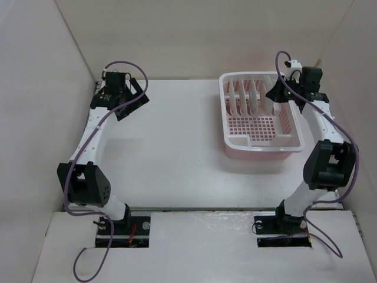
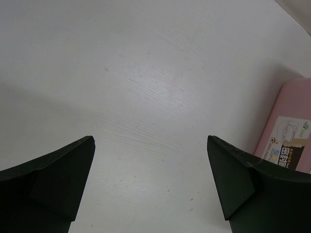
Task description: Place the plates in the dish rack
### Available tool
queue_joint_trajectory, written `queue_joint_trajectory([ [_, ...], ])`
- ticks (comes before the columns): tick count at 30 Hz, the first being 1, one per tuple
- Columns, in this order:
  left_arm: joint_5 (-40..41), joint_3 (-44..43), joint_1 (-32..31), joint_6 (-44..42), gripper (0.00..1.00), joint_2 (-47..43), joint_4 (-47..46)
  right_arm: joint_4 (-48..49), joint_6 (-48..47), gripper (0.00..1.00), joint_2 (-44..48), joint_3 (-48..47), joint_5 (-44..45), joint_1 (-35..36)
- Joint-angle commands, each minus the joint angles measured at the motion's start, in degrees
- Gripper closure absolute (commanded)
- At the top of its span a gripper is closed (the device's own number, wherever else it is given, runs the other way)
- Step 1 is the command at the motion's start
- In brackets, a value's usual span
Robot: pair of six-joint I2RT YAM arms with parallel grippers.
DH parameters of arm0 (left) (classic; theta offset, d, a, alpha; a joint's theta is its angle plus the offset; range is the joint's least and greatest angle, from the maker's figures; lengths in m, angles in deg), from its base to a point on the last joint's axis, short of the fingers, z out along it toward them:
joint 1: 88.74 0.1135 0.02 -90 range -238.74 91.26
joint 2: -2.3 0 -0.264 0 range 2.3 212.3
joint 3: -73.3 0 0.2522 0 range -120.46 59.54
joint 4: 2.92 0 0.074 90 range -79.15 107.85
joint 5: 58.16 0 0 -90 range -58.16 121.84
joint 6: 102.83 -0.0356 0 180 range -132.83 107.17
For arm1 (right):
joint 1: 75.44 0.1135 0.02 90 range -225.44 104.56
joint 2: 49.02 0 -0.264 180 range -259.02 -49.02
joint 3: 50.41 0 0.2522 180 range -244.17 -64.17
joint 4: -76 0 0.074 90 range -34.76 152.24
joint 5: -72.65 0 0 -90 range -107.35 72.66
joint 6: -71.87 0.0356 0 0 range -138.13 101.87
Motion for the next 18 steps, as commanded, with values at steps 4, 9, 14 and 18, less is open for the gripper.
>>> queue_joint_trajectory([
  [4, -0.14, 0.41, -0.22, -1.14, 0.00, -1.30, -1.04, 4.98, 0.37, 1.00, -0.90, -1.80, -0.79, -0.12],
  [9, -0.14, 0.42, -0.22, -1.14, 0.00, -1.30, -1.04, 4.98, 0.37, 1.00, -2.22, -1.80, -0.09, -0.12],
  [14, -0.75, 1.03, -0.22, -1.14, 0.00, -1.30, -1.57, 3.14, 0.37, 0.99, -3.53, -3.03, 2.55, -0.12],
  [18, -0.76, 1.03, -0.22, -1.14, 0.00, -1.30, -1.57, 3.13, 0.90, 0.94, -4.06, -3.03, 3.17, -0.12],
])
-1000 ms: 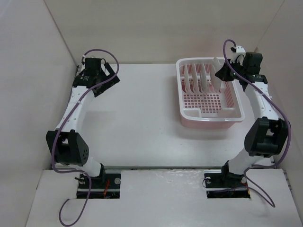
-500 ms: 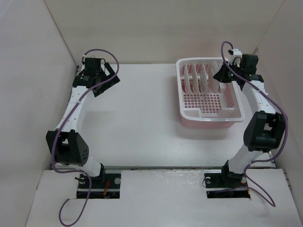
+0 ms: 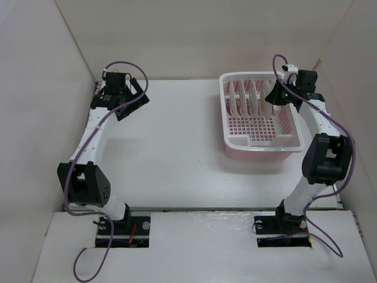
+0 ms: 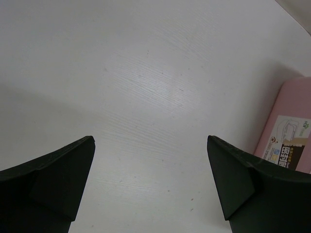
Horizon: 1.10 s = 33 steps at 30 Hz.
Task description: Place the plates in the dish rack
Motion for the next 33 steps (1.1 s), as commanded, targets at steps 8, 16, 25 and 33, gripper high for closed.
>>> queue_joint_trajectory([
  [8, -0.98, 1.23, -0.22, -0.88, 0.00, -1.30, -1.68, 3.11, 0.99, 0.67, 0.33, -2.97, 0.66, -0.12],
  [16, -1.50, 1.76, -0.22, -0.88, 0.00, -1.30, -1.68, 3.11, 1.61, 0.47, 1.38, -3.50, 0.66, -0.12],
  [25, -3.26, 1.76, -0.74, -1.40, 0.00, -1.30, -2.21, 1.35, 2.66, 0.19, 6.04, -6.57, 2.41, -0.12],
  [33, 13.59, -12.00, -11.71, -3.78, 0.00, 0.18, 5.51, -4.95, 7.39, 0.00, 16.83, -10.96, 13.45, 3.02],
])
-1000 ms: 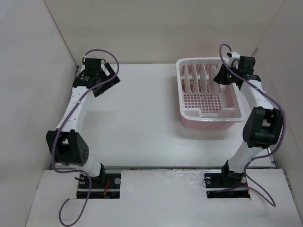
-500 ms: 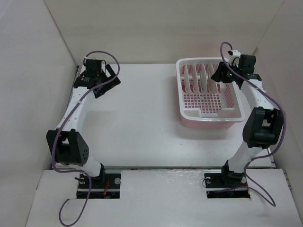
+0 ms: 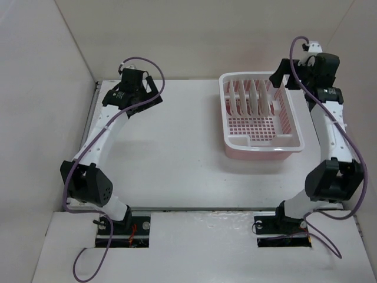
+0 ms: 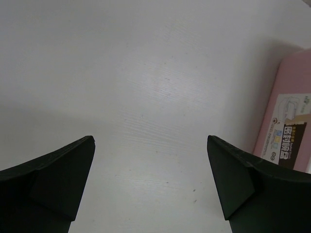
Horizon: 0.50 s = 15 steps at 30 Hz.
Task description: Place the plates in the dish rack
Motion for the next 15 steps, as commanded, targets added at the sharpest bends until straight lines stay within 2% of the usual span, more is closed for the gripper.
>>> queue_joint_trajectory([
  [1, 8.72, -10.83, -5.10, -1.92, 0.00, -0.40, 3.32, -3.94, 3.43, 0.00, 7.54, -5.06, 7.67, 2.67],
  [2, 9.24, -12.41, -5.63, -1.92, 0.00, -0.40, 3.93, -5.78, 3.95, 0.00, 8.42, -5.85, 12.63, 5.28],
  [5, 7.94, -16.90, -5.64, -1.39, 0.00, -0.40, 4.81, -12.64, 6.67, 0.00, 11.49, -7.97, 17.41, 8.81],
  [6, 7.93, -17.43, -5.64, -1.39, 0.00, -1.62, 4.81, -13.61, 7.98, 0.00, 12.81, -7.97, 21.43, 11.35],
  [10, 9.41, -18.14, -5.64, -0.70, 0.00, -4.95, 3.50, -14.33, 13.26, 0.00, 20.80, -5.86, 25.34, 15.85],
  [15, 10.04, -9.72, -5.64, 1.59, 0.00, -13.74, 0.25, -19.14, 15.12, 0.00, 30.55, -5.24, 28.85, 19.89],
])
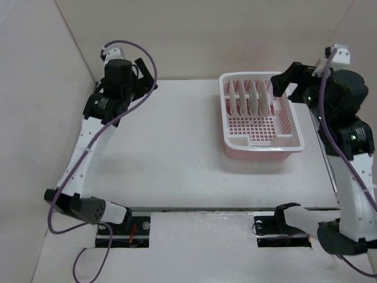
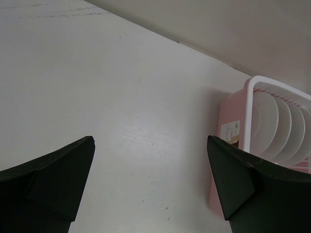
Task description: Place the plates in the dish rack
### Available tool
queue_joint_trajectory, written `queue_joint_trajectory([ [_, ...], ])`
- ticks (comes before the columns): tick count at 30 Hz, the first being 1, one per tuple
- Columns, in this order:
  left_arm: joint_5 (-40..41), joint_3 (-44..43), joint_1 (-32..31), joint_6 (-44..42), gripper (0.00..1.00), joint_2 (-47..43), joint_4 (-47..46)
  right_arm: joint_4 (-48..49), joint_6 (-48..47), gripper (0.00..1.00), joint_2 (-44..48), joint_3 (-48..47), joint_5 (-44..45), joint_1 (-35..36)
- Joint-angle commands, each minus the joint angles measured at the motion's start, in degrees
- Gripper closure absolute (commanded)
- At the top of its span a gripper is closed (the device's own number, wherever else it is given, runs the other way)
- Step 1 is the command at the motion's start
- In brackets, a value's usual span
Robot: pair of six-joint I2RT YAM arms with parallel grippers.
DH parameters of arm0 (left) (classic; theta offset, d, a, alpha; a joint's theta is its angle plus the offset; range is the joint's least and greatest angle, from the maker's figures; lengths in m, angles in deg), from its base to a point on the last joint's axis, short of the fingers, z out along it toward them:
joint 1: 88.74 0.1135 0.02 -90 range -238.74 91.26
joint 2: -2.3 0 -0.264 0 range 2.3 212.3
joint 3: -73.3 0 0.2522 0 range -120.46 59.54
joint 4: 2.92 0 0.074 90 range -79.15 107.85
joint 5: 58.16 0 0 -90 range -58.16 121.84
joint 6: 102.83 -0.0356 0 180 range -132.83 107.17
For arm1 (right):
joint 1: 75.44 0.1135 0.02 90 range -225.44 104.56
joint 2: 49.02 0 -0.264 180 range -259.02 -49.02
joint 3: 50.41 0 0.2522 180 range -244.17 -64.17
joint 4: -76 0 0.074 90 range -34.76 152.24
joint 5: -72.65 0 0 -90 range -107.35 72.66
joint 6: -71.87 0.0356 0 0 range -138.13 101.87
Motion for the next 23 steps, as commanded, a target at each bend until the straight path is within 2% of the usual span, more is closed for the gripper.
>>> queue_joint_trajectory([
  [1, 1.82, 4.80, 0.00, 2.23, 0.00, -8.75, -3.29, -4.38, 3.07, 0.00, 6.63, 0.02, 5.79, 2.48],
  [5, 3.22, 11.93, 0.00, 2.85, 0.00, -19.11, -3.22, -7.54, 3.69, 0.00, 15.60, 3.71, 6.49, 2.48],
  [10, 7.27, 18.77, 0.00, 4.60, 0.00, -25.37, -0.23, -13.87, 2.30, 0.00, 22.11, 4.33, 8.52, 3.01],
  [23, 10.87, 20.73, 0.00, 5.13, 0.00, -28.63, 1.88, -14.50, 1.32, 0.00, 24.93, 6.35, 7.91, 3.01],
])
